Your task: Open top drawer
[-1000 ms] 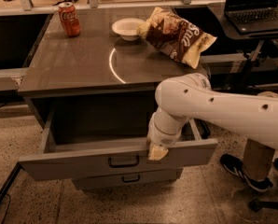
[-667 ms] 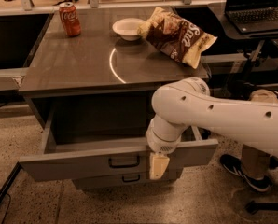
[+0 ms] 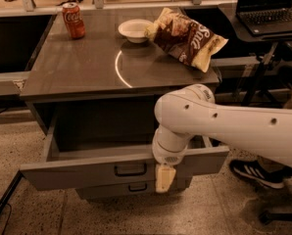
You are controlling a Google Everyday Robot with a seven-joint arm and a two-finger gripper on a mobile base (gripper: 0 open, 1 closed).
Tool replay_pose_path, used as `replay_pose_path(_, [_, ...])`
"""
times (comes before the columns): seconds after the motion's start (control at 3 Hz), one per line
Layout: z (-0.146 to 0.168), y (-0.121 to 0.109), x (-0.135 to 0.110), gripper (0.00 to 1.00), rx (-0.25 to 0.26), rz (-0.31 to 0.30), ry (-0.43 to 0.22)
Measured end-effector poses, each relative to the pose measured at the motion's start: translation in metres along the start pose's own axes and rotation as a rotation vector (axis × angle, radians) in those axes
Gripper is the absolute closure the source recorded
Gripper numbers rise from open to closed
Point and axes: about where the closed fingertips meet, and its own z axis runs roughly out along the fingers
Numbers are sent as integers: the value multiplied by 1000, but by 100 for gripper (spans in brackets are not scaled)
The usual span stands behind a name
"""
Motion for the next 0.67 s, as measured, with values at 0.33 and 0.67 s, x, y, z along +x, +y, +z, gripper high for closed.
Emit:
replay_pose_path(0.33, [20, -77, -7, 50, 101, 69, -14])
replay_pose_path(0.67, [16, -75, -6, 73, 101, 69, -14])
